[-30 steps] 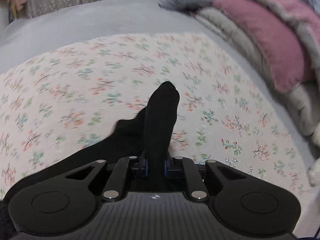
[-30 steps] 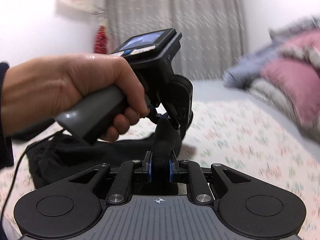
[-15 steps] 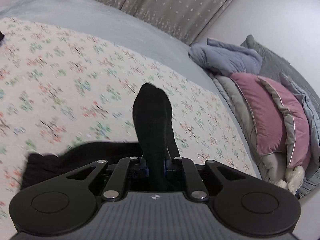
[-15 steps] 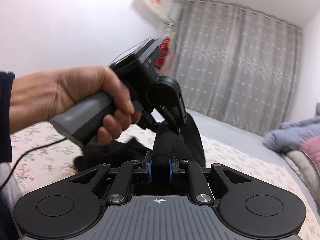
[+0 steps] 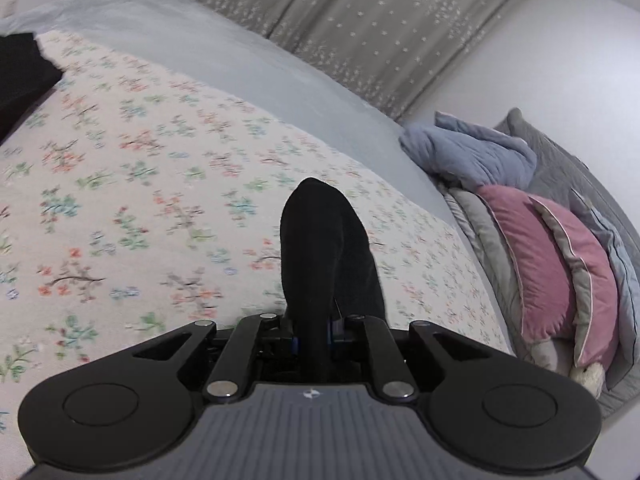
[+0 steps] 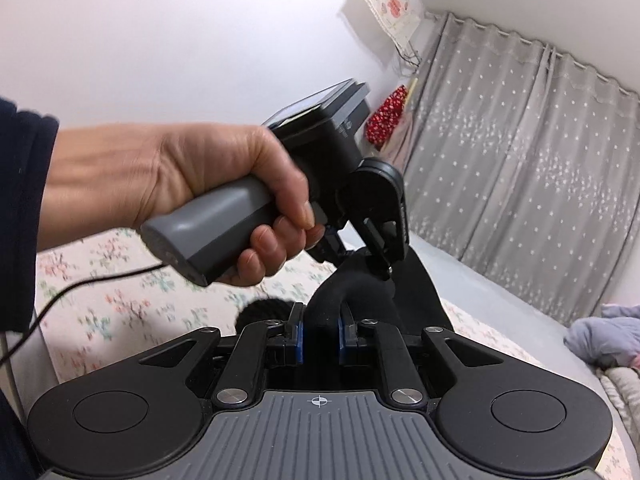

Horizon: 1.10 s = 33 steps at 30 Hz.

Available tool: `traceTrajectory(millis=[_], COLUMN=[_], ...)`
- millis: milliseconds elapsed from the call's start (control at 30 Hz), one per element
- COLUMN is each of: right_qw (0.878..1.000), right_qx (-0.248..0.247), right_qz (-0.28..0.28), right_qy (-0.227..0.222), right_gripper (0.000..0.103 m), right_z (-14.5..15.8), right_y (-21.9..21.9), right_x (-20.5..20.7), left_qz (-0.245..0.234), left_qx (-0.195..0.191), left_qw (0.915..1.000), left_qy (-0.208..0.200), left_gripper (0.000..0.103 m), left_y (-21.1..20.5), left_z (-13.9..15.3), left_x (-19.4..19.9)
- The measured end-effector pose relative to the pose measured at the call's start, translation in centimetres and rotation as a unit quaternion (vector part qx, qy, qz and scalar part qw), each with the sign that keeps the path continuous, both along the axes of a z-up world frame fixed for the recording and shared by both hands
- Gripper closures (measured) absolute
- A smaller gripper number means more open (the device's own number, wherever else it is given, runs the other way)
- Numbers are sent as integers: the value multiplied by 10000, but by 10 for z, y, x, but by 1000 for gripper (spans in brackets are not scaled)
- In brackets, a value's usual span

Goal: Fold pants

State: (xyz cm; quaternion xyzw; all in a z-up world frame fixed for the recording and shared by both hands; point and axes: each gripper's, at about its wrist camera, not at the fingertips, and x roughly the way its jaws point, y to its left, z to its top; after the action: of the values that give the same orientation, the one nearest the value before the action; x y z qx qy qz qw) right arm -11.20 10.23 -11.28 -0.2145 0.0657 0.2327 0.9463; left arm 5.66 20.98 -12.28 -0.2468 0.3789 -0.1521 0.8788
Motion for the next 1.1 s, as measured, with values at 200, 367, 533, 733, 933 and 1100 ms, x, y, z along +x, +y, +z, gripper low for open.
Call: traceTrajectory(millis=[200,367,533,733,933,1100], right_qw=[9991,9964,9950,9891,9705,9536], right_qx=[-144,-352,-595,-626,283,1680], right_qz=[106,124,114,739,1535,1192], right_qy=[380,760,797,1109,1837,2194], right_gripper=[88,88,87,38,36,36], right_z=[-14,-39,-60,-50,16,48], right_y=[30,53,61,53,-19,-105], right_x=[14,22,24,13,-1,29], left_qz=[62,58,34,458,1081,481], left_qx=[-58,99,320,50,-29,178], left_qw=[9994,9988,9988,9987,9941,9949], left_qy=[323,467,358,224,-122,-868], left_gripper=[87,80,65,40,39,39], left_y=[21,22,24,54,76,22], left_z=[-41,-54,-48,-31,4,40], left_x=[10,9,2,-15,-51,-79])
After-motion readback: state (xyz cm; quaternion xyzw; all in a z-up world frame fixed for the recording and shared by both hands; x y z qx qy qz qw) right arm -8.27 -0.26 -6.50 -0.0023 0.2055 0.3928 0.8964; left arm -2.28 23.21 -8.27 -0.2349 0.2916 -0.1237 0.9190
